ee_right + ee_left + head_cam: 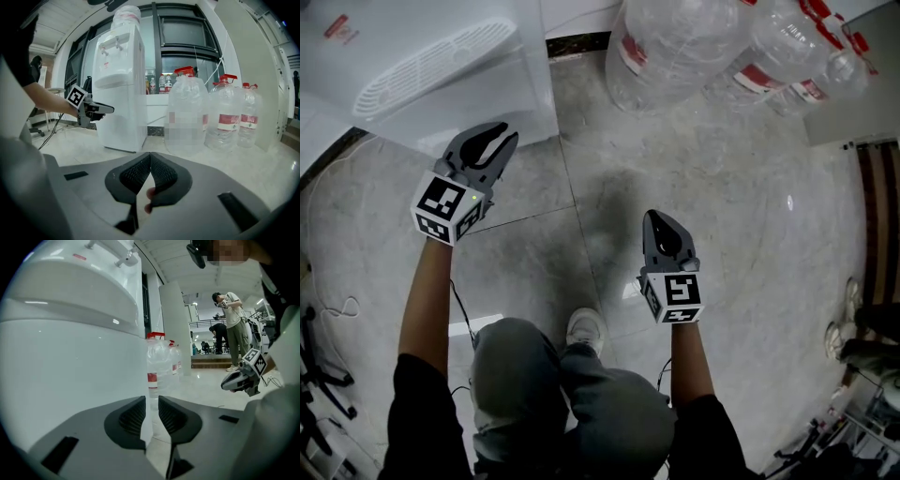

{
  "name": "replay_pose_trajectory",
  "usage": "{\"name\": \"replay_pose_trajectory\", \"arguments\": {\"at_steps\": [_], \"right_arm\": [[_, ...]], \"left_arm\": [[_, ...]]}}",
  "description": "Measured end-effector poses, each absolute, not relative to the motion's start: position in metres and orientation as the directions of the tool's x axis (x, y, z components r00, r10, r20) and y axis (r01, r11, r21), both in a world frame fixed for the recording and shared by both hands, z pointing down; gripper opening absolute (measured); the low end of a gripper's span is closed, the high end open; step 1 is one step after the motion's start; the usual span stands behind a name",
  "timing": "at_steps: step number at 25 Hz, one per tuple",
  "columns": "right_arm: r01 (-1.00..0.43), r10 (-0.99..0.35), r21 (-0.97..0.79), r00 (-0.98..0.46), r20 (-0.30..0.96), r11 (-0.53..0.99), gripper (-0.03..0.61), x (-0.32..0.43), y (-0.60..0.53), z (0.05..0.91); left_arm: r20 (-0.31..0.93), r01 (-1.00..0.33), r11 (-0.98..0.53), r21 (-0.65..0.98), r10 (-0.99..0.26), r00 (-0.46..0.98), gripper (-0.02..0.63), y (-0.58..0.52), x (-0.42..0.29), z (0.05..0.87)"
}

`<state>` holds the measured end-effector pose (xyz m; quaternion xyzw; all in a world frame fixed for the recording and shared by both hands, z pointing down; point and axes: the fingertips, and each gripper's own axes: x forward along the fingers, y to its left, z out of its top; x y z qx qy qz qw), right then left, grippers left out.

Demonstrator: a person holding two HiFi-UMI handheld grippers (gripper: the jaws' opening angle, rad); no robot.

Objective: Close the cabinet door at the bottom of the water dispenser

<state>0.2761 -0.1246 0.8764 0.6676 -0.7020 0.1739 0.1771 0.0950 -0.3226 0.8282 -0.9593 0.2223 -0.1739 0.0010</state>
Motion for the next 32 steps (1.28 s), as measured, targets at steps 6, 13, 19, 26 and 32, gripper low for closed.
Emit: {"name": "replay_pose_trajectory", "arguments": {"at_steps": [6,13,19,26,32], "right_arm": [[-0.991,-0.878,-0.002,-0.118,0.464,0.132,0.014,0.229,-0.141,0.861],[-0.969,-0.867,0.005,-0.219,0.448,0.248,0.014,0.168,-0.156,0.851],[-0.954,-0.853,-0.002,-0.269,0.447,0.3,0.012,0.134,-0.159,0.849],[-0.944,-0.855,-0.007,-0.301,0.423,0.329,0.012,0.119,-0.163,0.824],[-0.933,-0.83,0.0,-0.32,0.457,0.359,0.012,0.117,-0.162,0.781]], "left_arm": [[0.285,-0.474,-0.878,-0.073,-0.474,0.833,0.069,-0.288,0.051,0.811],[0.245,-0.593,-0.805,-0.021,-0.579,0.778,0.026,-0.258,-0.016,0.806],[0.247,-0.658,-0.753,0.027,-0.633,0.734,0.015,-0.238,-0.059,0.812],[0.255,-0.707,-0.705,0.049,-0.676,0.692,0.014,-0.22,-0.082,0.794],[0.287,-0.736,-0.672,0.078,-0.692,0.662,0.014,-0.208,-0.091,0.759]]}}
